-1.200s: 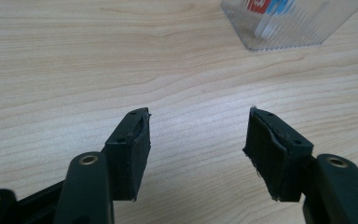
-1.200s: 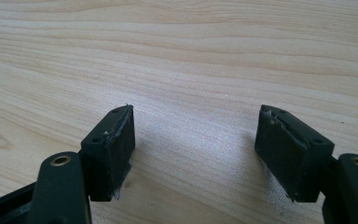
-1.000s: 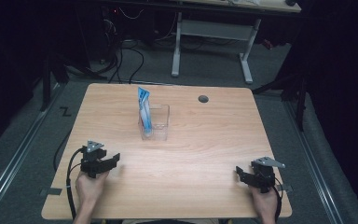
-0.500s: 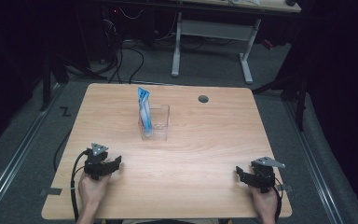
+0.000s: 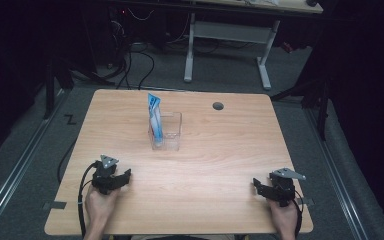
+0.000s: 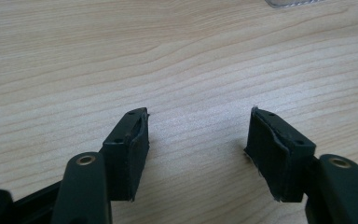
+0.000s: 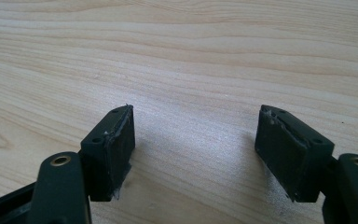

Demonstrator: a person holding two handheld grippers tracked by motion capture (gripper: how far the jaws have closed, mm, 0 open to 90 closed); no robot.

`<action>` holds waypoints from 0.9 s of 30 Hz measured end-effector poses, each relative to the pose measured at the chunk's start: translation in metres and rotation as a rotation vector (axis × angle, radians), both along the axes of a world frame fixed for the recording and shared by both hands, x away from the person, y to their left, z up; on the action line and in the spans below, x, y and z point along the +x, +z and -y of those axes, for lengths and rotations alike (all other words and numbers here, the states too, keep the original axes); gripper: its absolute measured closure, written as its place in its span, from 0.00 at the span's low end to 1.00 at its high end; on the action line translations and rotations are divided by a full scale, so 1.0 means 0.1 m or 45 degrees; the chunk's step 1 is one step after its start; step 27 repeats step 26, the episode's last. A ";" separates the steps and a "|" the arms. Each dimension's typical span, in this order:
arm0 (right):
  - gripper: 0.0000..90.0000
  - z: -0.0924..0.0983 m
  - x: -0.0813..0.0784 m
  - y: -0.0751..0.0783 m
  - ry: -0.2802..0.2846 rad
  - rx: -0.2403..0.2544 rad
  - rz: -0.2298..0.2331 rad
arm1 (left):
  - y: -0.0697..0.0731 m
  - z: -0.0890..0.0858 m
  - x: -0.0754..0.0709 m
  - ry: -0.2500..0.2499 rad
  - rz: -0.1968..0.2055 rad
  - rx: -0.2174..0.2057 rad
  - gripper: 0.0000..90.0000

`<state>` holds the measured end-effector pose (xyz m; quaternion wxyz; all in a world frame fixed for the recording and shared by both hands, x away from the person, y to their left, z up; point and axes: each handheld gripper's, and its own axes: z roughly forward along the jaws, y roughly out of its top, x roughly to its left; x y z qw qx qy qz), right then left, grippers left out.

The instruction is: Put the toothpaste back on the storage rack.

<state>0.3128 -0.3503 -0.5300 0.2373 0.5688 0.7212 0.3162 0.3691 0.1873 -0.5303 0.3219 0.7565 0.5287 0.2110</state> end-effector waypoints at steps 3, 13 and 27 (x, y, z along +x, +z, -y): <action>0.32 0.00 0.00 0.00 0.000 0.000 0.000 | 0.00 0.00 0.00 0.001 0.002 0.005 0.43; 0.32 0.00 0.00 0.00 0.000 0.000 0.001 | -0.06 0.07 -0.04 0.000 0.071 -0.010 0.39; 0.32 0.00 0.00 0.00 -0.003 0.002 0.000 | -0.06 0.07 -0.04 -0.008 0.066 -0.015 0.37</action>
